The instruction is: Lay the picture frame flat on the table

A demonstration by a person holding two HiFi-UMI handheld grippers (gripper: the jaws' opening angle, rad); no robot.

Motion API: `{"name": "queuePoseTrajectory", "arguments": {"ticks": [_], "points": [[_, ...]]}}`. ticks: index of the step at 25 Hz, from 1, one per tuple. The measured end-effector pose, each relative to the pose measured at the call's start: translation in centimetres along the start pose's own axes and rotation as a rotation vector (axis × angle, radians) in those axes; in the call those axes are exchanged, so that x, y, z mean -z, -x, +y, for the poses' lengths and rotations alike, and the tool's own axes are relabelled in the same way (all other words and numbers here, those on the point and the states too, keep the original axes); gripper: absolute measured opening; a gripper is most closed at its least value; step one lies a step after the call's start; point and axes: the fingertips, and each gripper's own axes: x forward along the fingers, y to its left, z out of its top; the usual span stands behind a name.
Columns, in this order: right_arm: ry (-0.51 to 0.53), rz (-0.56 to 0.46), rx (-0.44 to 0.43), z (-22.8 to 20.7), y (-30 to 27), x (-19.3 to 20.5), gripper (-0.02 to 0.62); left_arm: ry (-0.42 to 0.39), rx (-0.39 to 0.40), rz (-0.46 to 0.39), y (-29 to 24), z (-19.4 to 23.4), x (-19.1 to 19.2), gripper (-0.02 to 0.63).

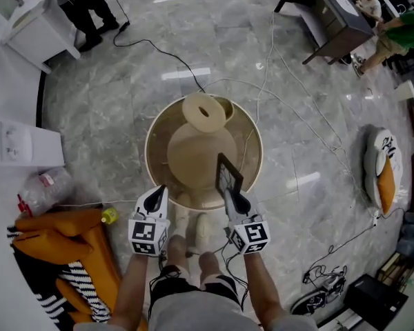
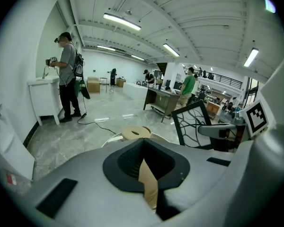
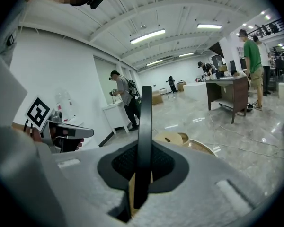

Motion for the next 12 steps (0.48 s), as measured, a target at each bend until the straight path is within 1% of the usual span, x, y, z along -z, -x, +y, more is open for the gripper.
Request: {"name": "queuePoseTrajectory", "arguments": {"ticks": [3, 7, 12], "points": [[-0.027, 0.034, 0.019, -0.9, -2.6, 2.2, 0.031, 0.005, 0.016, 0.042, -2.7, 1.4, 2.2, 0.017], [-0.089, 0.072, 0.035, -2.3, -5.2, 5.4, 0.031, 0.018, 0.027, 0.091, -6.0, 2.9, 5.3, 0.017], [-0.117, 0.131, 0.063, -4.5, -7.0, 9.5, 0.031, 0.036, 0.041, 0.142, -9.4, 3.8, 8.4, 0.017]]}}
